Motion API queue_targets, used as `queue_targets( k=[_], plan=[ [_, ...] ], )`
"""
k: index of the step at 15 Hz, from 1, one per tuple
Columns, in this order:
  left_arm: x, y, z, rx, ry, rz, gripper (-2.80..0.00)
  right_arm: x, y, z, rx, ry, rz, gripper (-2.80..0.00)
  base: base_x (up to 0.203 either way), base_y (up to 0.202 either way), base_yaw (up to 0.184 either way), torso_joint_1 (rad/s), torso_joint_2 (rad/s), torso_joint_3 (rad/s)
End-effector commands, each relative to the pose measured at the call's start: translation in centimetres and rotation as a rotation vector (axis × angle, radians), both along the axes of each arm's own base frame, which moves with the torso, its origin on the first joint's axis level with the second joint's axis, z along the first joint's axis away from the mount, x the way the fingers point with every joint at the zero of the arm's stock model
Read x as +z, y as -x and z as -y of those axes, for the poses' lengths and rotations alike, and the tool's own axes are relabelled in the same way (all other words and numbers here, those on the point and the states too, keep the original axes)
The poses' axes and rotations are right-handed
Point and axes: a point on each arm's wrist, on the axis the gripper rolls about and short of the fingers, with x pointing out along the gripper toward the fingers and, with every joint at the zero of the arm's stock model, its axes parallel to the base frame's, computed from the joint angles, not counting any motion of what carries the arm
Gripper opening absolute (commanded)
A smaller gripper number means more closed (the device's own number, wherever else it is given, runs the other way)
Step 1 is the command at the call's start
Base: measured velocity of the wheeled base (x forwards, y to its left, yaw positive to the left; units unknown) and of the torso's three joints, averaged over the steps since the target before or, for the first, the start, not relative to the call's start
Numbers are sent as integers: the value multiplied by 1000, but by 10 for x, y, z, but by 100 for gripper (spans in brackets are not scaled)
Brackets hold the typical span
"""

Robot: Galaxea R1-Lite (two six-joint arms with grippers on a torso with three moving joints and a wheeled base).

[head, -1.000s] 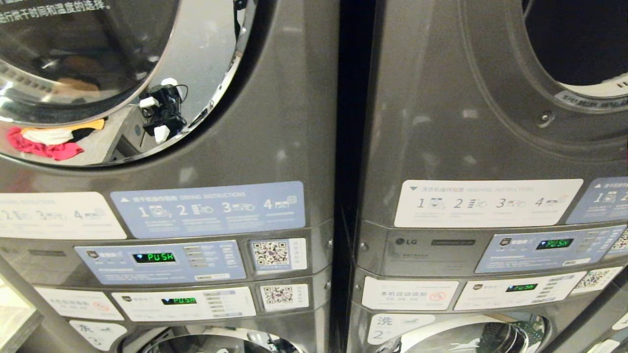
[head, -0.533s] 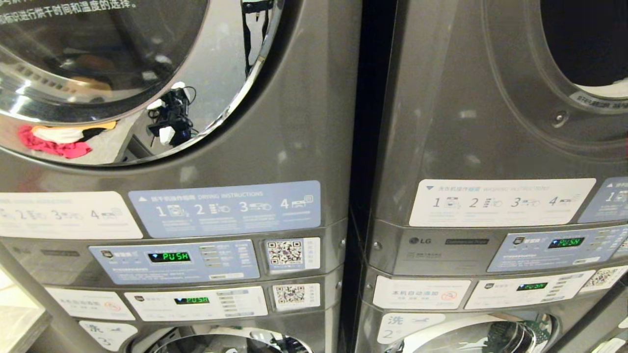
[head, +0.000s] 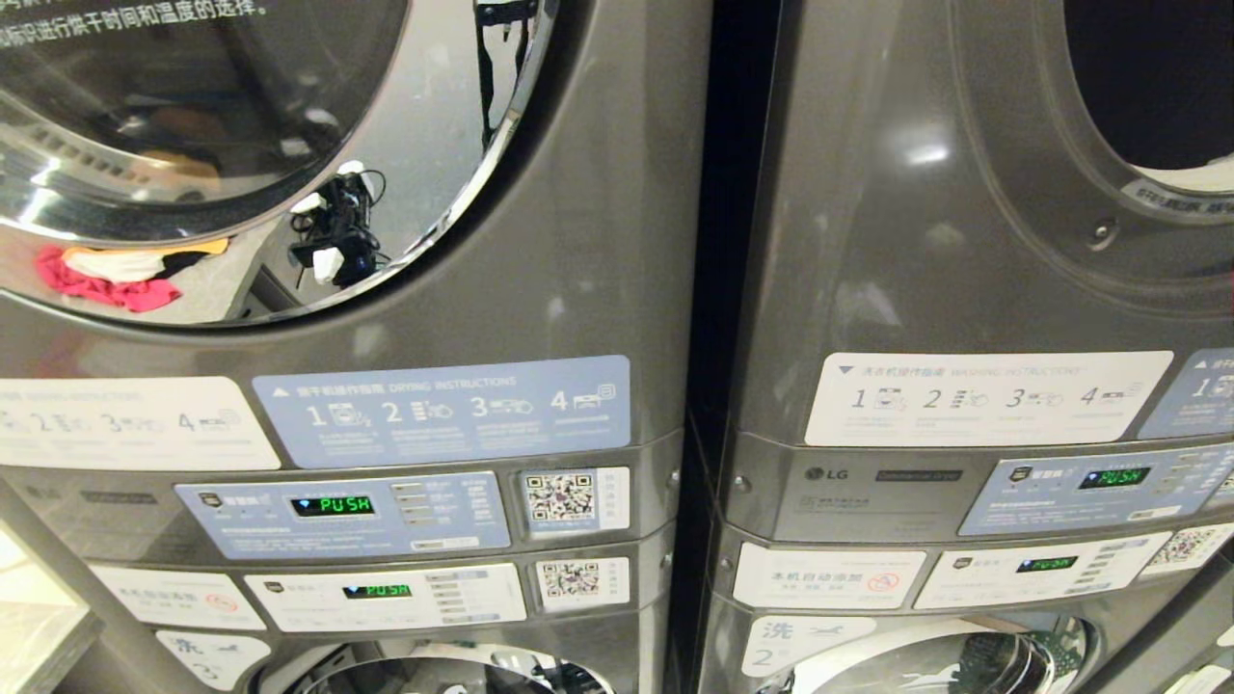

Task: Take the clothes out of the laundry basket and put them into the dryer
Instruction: Open the dryer

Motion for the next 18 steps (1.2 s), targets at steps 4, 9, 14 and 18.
queue_targets(
  k=[4, 9, 14, 18],
  plan=[
    [-4, -1, 0, 0, 3, -11, -280, 23, -42, -2, 73, 48, -57, -280, 0, 0, 0, 0, 0, 0],
    [-4, -1, 0, 0, -1, -11, -280, 26, -50, 2, -85, 158, -61, -280, 0, 0, 0, 0, 0, 0],
    [-4, -1, 0, 0, 0, -11, -280, 33, -48, 2, -91, 134, 45, -280, 0, 0, 0, 0, 0, 0],
    [-4, -1, 0, 0, -1, -10, -280, 29, -36, 2, -96, 114, 98, -280, 0, 0, 0, 0, 0, 0]
  ],
)
